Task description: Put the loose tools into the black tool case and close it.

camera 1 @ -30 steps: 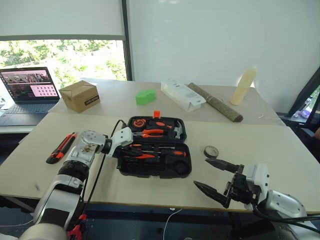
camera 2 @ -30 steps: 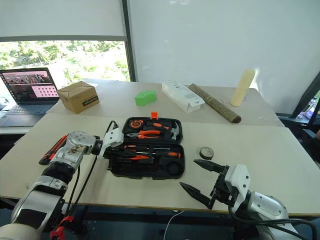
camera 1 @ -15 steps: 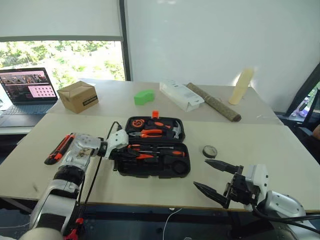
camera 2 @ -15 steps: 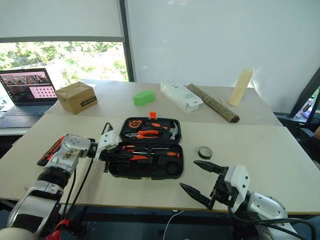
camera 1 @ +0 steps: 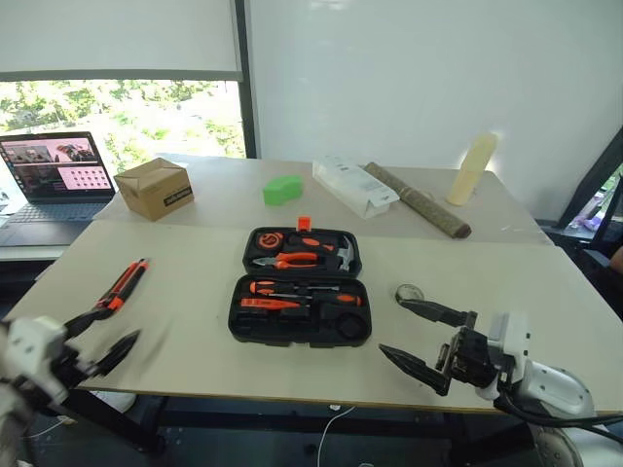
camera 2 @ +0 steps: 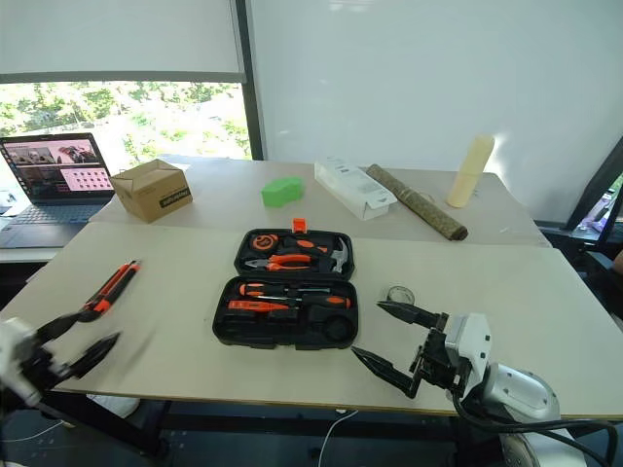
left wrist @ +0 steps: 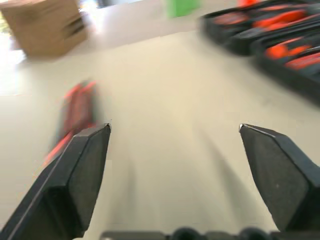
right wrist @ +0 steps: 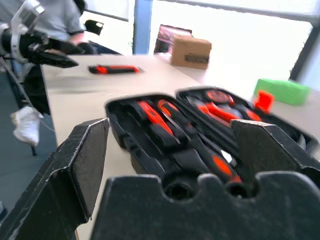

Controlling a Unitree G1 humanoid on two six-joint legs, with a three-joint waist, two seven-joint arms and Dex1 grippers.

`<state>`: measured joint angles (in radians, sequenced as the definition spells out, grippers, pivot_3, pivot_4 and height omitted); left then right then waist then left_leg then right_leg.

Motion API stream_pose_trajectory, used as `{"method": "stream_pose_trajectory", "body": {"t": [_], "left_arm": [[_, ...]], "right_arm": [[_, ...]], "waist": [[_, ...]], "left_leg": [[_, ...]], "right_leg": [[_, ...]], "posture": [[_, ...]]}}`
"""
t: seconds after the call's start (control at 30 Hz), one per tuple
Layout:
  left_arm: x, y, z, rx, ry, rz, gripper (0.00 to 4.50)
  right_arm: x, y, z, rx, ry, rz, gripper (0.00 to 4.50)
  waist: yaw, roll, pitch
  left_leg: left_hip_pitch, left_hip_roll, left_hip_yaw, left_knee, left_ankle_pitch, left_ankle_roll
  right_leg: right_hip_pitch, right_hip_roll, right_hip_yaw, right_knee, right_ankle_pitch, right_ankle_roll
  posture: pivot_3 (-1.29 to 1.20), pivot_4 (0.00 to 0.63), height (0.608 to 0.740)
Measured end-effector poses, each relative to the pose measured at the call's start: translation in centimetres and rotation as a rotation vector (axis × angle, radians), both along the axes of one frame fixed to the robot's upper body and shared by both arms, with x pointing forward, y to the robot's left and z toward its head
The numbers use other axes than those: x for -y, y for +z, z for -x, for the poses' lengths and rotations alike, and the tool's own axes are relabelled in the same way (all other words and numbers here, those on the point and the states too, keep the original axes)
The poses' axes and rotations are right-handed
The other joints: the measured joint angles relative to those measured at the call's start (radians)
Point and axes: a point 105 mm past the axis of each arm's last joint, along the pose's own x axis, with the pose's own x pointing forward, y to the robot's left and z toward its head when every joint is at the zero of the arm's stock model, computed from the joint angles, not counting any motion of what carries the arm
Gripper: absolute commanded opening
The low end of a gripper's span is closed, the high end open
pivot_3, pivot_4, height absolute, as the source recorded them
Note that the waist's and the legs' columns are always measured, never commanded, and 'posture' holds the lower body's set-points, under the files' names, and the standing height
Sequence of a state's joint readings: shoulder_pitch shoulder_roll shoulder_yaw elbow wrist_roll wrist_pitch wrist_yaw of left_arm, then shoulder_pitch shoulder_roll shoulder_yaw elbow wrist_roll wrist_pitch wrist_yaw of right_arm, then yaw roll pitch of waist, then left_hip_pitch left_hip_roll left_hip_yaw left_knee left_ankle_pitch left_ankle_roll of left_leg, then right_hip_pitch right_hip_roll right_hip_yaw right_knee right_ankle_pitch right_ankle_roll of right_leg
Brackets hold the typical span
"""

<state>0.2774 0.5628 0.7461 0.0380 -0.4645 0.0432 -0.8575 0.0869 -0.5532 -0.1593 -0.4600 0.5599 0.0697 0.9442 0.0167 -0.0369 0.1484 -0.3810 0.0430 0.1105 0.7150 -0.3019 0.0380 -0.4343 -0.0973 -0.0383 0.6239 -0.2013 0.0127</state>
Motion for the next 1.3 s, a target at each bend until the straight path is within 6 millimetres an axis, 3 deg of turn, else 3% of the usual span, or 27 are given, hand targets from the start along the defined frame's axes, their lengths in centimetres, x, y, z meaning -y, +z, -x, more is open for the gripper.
{"method": "stream_pose_trajectory", "body": {"t": [0.1, 0.2, 0.33, 0.43, 0.7, 0.8, 0.97, 1.0, 1.17, 1.23, 1.3], "left_arm": [[-1.2, -0.8, 1.0, -0.004, 0.137, 0.072, 4.43], [-1.2, 0.1, -0.2, 0.028, 0.171, 0.105, 4.43], [-1.1, 2.3, -4.7, -0.003, 0.147, 0.135, 4.43], [-2.1, 3.0, -8.5, -0.133, 0.167, 0.15, 4.43], [-2.6, 0.9, -12.2, -0.358, 0.182, 0.114, 4.43], [-3.4, 0.6, -13.2, -0.455, 0.201, 0.078, 3.68], [-3.5, 0.8, -14.3, -0.472, 0.186, 0.092, 1.82], [-3.4, 0.8, -14.3, -0.473, 0.172, 0.091, 1.81], [-1.4, 1.4, -15.0, -0.409, -0.017, 0.112, 1.8], [1.1, 2.9, -15.5, -0.325, -0.208, 0.112, 1.8], [5.5, 5.8, -15.7, -0.234, -0.512, 0.059, 1.8]], "right_arm": [[-0.3, 0.1, -0.1, 0.003, 0.02, 0.0, 4.5], [-0.6, 0.0, -0.2, 0.001, 0.036, 0.0, 4.5], [-0.6, 0.1, -0.5, 0.006, 0.039, -0.001, 4.5], [-0.8, 0.3, -0.7, 0.012, 0.045, -0.001, 4.5], [-1.0, 0.0, -0.8, 0.0, 0.041, 0.002, 4.5], [-1.0, -0.1, -0.7, -0.009, 0.032, -0.002, 4.5], [-1.0, -0.3, -0.5, -0.019, 0.017, -0.005, 4.5], [-1.0, -0.3, -0.5, -0.02, 0.015, -0.005, 4.5], [-1.0, -0.4, -0.3, -0.032, 0.01, 0.005, 4.5], [-0.8, -0.5, -0.1, -0.038, 0.008, 0.017, 4.5], [-0.3, -0.7, 0.1, -0.047, -0.008, 0.035, 4.5]], "waist": [[0.012, -0.001, 0.0], [0.018, -0.001, -0.001], [0.02, -0.002, -0.001], [0.014, -0.002, -0.001], [-0.015, -0.002, -0.001], [-0.017, -0.003, -0.001], [-0.013, -0.003, -0.001], [-0.013, -0.003, -0.001], [-0.005, -0.003, 0.0], [0.0, -0.004, 0.0], [0.008, -0.007, 0.001]], "left_leg": [[0.0, 0.0, -0.001, 0.0, 0.001, -0.001], [0.0, 0.001, -0.001, 0.0, 0.002, -0.003], [0.0, 0.002, 0.0, -0.001, 0.004, -0.005], [0.001, 0.001, 0.0, -0.002, 0.004, -0.006], [-0.003, 0.0, 0.003, -0.004, 0.006, -0.01], [-0.004, -0.001, 0.006, -0.004, 0.006, -0.01], [-0.003, -0.002, 0.006, -0.004, 0.005, -0.008], [-0.003, -0.002, 0.006, -0.004, 0.005, -0.008], [-0.005, -0.002, 0.006, -0.003, 0.005, -0.008], [-0.007, -0.001, 0.006, -0.001, 0.005, -0.009], [-0.01, -0.002, 0.005, 0.001, 0.008, -0.013]], "right_leg": [[0.0, 0.001, -0.001, 0.001, -0.001, -0.002], [0.0, 0.002, -0.001, 0.001, 0.0, -0.005], [0.0, 0.006, -0.001, 0.003, 0.001, -0.004], [-0.001, 0.007, -0.001, 0.003, 0.001, -0.005], [-0.004, 0.008, -0.002, 0.002, 0.001, -0.005], [-0.004, 0.008, -0.002, 0.001, 0.001, -0.005], [-0.004, 0.007, -0.002, 0.003, 0.001, -0.005], [-0.004, 0.007, -0.002, 0.003, 0.001, -0.005], [-0.005, 0.007, -0.003, 0.003, 0.001, -0.005], [-0.005, 0.006, -0.005, 0.003, 0.001, -0.005], [-0.006, 0.006, -0.006, 0.003, 0.001, -0.005]], "posture": [[0.0, 0.15, 0.74], [0.0, 0.15, 0.74], [0.0, 0.15, 0.74], [0.0, 0.15, 0.74], [0.0, 0.15, 0.74], [0.0, 0.15, 0.74], [0.0, 0.15, 0.74], [0.0, 0.15, 0.74], [0.0, 0.15, 0.74], [0.0, 0.15, 0.74], [0.0, 0.15, 0.74]]}}
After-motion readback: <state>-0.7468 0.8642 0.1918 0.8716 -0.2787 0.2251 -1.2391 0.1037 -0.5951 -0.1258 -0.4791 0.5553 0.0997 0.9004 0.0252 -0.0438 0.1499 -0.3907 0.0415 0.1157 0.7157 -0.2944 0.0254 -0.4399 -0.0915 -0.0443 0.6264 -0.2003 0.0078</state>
